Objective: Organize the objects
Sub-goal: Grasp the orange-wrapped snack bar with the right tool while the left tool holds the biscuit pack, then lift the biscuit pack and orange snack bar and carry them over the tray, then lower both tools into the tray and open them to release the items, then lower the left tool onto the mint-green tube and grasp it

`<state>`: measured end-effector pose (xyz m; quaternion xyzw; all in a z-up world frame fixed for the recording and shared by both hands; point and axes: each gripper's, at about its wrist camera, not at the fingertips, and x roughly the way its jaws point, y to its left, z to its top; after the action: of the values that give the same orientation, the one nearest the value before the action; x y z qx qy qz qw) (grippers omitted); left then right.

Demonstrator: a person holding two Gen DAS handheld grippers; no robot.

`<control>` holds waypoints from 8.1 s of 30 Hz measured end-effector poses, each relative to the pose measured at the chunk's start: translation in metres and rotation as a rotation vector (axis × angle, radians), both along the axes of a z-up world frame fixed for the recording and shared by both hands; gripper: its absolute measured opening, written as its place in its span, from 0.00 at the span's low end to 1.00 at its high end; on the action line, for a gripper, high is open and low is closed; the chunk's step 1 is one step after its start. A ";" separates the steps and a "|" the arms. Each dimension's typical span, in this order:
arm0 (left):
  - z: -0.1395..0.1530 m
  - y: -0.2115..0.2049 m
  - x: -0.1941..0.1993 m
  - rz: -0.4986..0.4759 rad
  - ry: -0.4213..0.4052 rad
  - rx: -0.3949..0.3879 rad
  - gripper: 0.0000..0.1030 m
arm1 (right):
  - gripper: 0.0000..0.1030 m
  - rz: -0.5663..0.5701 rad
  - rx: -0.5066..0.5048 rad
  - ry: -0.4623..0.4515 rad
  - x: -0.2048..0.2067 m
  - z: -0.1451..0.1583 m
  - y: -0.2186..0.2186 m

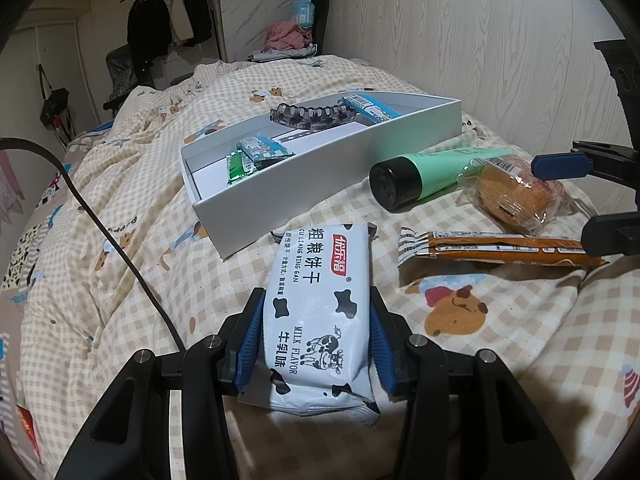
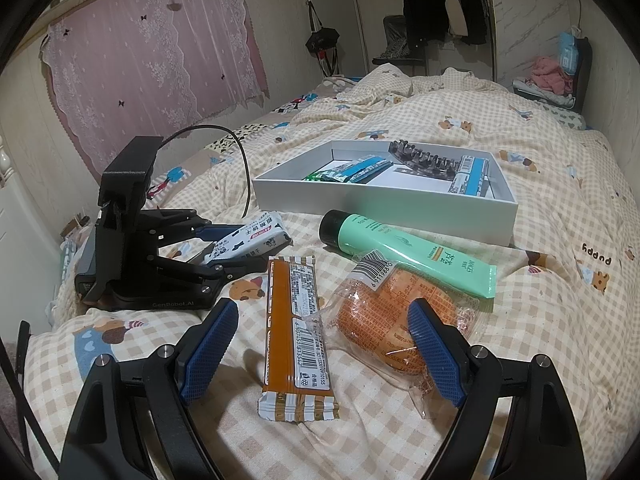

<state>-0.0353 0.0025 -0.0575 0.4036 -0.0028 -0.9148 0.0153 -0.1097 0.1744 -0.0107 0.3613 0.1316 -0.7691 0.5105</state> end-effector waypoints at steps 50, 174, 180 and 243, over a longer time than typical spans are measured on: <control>0.012 -0.026 0.012 0.026 0.050 0.186 0.48 | 0.35 0.201 0.543 0.015 0.012 -0.003 -0.078; 0.036 -0.038 -0.129 0.208 0.112 0.245 0.47 | 0.27 -0.313 0.152 -0.177 -0.159 0.011 -0.095; 0.027 -0.039 -0.133 0.217 0.091 0.225 0.47 | 0.27 -0.303 0.218 -0.175 -0.156 -0.005 -0.099; 0.110 -0.023 -0.052 0.167 0.314 0.154 0.73 | 0.55 -0.131 -0.006 -0.045 -0.110 0.074 -0.065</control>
<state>-0.0869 -0.0208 0.0521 0.2549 0.1030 -0.9596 0.0604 -0.2195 0.1090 0.0637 0.3848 0.0937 -0.7930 0.4628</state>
